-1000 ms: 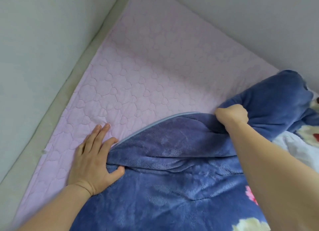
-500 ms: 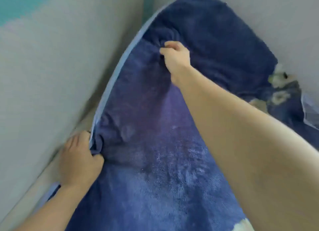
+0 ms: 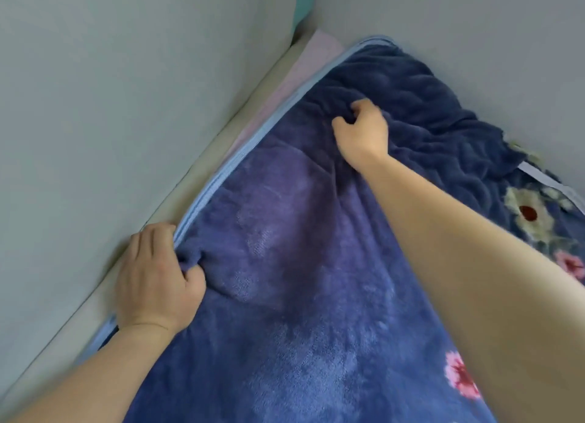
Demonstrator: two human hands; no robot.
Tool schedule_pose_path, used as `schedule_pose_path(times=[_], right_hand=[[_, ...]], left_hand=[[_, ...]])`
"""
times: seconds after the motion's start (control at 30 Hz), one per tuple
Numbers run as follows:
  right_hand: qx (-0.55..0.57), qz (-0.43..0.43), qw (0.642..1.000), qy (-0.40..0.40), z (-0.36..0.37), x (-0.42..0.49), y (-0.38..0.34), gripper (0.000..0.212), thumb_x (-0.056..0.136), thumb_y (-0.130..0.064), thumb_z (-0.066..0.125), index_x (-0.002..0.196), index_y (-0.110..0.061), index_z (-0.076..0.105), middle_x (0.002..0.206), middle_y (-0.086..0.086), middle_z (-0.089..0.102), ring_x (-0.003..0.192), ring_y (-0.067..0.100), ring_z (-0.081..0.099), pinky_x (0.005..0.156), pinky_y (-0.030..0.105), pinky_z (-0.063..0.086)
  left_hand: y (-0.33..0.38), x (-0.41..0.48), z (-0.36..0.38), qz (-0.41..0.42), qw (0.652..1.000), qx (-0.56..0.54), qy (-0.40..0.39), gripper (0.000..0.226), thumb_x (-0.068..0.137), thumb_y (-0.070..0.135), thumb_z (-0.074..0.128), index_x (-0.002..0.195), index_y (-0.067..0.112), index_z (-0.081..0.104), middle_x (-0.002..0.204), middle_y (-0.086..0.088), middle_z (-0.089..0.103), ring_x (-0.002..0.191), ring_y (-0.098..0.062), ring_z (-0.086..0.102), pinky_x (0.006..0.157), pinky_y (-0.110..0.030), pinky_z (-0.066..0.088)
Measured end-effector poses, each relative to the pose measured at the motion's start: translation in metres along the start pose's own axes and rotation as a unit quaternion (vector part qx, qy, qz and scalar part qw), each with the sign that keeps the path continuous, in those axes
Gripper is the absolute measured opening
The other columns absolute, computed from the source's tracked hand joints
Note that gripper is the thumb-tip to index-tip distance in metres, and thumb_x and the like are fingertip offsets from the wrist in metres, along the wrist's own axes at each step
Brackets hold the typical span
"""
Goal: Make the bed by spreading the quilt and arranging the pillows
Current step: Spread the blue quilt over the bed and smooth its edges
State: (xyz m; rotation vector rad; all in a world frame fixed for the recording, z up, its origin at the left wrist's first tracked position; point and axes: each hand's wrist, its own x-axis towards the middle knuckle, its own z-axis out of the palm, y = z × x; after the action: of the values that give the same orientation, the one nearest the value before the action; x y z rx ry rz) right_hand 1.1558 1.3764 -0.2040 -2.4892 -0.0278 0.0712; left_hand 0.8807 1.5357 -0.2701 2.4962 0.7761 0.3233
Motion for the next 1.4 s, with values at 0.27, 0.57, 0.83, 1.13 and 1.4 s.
schedule_pose_path(times=[0.27,0.57,0.83,1.13,1.4], right_hand=[[-0.073,0.234,0.969,-0.012,0.023,0.048,-0.031,0.122,0.06,-0.083,0.054,0.146,-0.001,0.025,0.142,0.01,0.043,0.127,0.03,0.045,0.103,0.04,0.038],[-0.043,0.184,0.976,0.107,0.04,0.062,-0.033,0.049,0.092,-0.039,0.055,0.125,-0.003,0.051,0.134,0.017,0.055,0.123,0.033,0.051,0.099,0.037,0.041],[0.076,0.032,0.996,0.029,0.076,0.074,-0.07,0.025,0.095,-0.029,0.05,0.077,-0.013,0.057,0.09,0.005,0.062,0.099,0.022,0.059,0.082,0.023,0.044],[0.195,0.008,0.979,-0.054,0.03,-0.035,-0.041,0.057,0.085,-0.023,0.061,0.139,-0.011,0.049,0.141,0.001,0.053,0.128,0.012,0.048,0.108,0.022,0.035],[-0.143,-0.077,0.98,-0.114,0.01,-0.317,0.026,0.066,0.092,-0.035,0.048,0.151,-0.016,0.025,0.162,0.001,0.013,0.148,0.021,0.009,0.118,0.045,0.014]], left_hand=[[-0.001,0.0,-0.005,0.011,0.998,0.037,-0.041,0.043,0.074,0.035,0.039,0.1,0.003,0.05,0.098,-0.013,0.055,0.089,-0.026,0.04,0.074,-0.043,0.041],[-0.003,0.004,-0.004,-0.006,0.996,0.048,-0.075,0.047,0.069,0.041,0.044,0.102,0.008,0.05,0.104,-0.009,0.056,0.092,-0.029,0.044,0.074,-0.044,0.045],[-0.005,0.004,-0.002,-0.015,0.996,0.045,-0.081,0.054,0.067,0.043,0.044,0.104,0.005,0.054,0.105,-0.01,0.058,0.093,-0.028,0.044,0.075,-0.043,0.044],[-0.006,0.001,0.002,0.038,0.997,0.064,-0.018,0.04,0.074,0.037,0.04,0.092,0.003,0.052,0.095,-0.018,0.055,0.088,-0.037,0.048,0.077,-0.048,0.039],[-0.01,0.013,-0.008,0.012,0.998,-0.036,-0.044,0.04,0.079,0.033,0.056,0.098,-0.002,0.055,0.105,-0.026,0.056,0.101,-0.042,0.049,0.087,-0.045,0.035]])
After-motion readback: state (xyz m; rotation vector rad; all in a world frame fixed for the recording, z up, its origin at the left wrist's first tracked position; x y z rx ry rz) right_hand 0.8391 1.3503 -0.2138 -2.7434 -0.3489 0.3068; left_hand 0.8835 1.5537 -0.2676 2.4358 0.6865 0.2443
